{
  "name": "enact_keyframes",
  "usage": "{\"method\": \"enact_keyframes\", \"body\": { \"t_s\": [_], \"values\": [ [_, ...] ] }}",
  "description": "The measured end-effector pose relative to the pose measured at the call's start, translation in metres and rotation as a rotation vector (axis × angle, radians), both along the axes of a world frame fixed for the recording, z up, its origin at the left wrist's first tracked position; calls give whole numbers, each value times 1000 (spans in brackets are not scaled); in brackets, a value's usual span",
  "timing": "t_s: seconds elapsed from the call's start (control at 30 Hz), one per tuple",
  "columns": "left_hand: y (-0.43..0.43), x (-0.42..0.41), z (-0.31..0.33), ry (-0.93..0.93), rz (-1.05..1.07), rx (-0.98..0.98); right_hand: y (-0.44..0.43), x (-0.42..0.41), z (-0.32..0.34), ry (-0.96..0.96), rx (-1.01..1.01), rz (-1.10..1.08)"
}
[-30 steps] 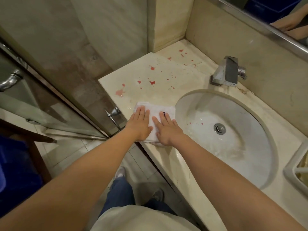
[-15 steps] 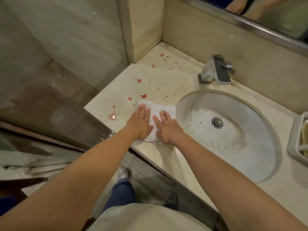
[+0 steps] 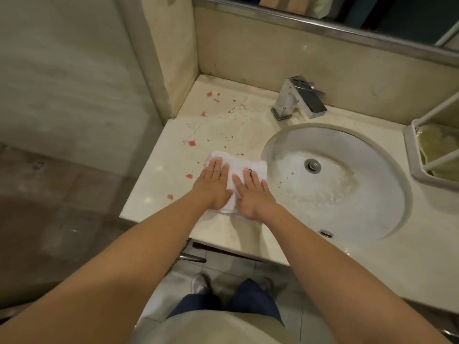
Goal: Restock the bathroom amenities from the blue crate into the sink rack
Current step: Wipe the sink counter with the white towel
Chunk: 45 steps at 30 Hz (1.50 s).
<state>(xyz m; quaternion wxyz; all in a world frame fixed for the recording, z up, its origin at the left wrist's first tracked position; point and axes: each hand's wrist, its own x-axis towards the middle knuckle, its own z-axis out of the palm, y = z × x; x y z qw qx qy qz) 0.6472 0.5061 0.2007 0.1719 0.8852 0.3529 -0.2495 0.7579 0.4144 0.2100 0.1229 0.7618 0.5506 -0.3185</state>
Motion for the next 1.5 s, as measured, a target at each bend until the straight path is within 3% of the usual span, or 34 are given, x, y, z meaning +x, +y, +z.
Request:
{"method": "enact_keyframes", "body": {
  "t_s": [0.77,1.5],
  "values": [
    [118,73,1,37,-91,4,109,61,1,-11,-38,-67],
    [211,142,-3,-47,-20,6,209,138,-7,16,29,-97]
  ]
}}
